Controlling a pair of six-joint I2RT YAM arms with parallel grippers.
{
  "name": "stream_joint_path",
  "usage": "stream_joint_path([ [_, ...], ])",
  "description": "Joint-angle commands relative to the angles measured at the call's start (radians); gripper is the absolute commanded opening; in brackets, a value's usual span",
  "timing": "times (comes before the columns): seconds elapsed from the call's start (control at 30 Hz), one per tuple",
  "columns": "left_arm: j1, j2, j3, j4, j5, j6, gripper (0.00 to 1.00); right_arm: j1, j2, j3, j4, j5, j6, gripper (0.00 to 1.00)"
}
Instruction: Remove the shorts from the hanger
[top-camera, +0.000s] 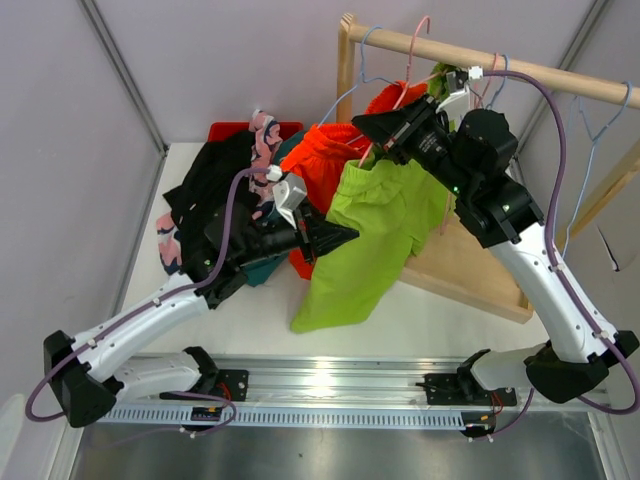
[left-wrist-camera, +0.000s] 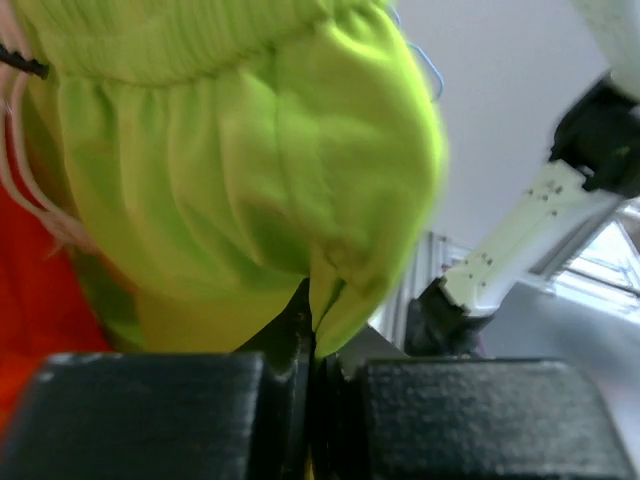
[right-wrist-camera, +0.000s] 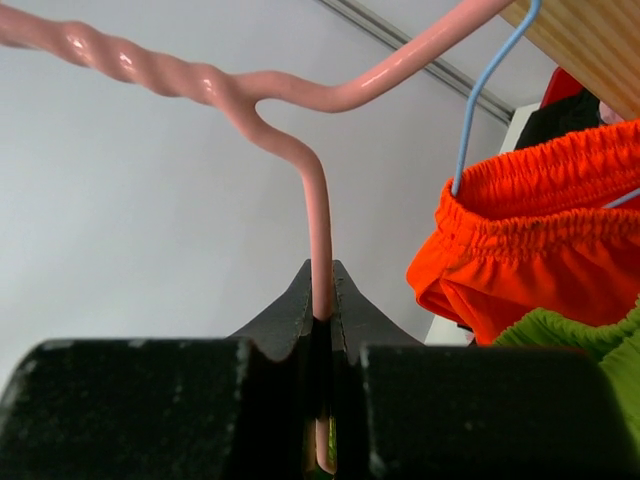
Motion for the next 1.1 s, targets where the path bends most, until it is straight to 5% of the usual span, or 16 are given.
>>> stream_joint_path([
  [0.0,-0.035,0.006,-0.016,0.088,-0.11,0.009,0.0,-0.016,-0.076,-0.013,0.141,-0.024,0.026,0.0],
  [0.17,-0.163,-0.061,-0.105,0.059,-0.238,0.061,0.0,-0.081,-0.079,-0.004,0.153,-0.088,0.072,0.0],
  [0.37,-0.548,-0.201,-0.315,0.018,-0.558,0.055,0.0,-0.199,-0.074,-0.006,0.187,-0.18,0.149,0.0],
  [0.53,-0.723,-0.218,-0.431,0.022,-0.722,-0.017,0.0,-0.256,-0.096,-0.027,0.201,-0.208,0.172,0.0],
  [0.7,-0.734,-0.152,-0.365,-0.008,-0.83,0.017,0.0,-0.253,-0.113,-0.073,0.265,-0.241,0.244,0.0],
  [0.73,-0.73,-0.088,-0.231,-0.065,-0.921,0.067,0.0,-0.225,-0.12,-0.123,0.34,-0.287,0.352,0.0],
  [0.83,-0.707,-0.009,-0.138,-0.122,-0.986,0.116,0.0,-0.166,-0.134,-0.145,0.386,-0.295,0.42,0.0],
  [1.07,-0.502,0.14,0.133,-0.203,-1.059,0.196,0.0,0.072,-0.188,-0.184,0.373,-0.193,0.494,0.0],
])
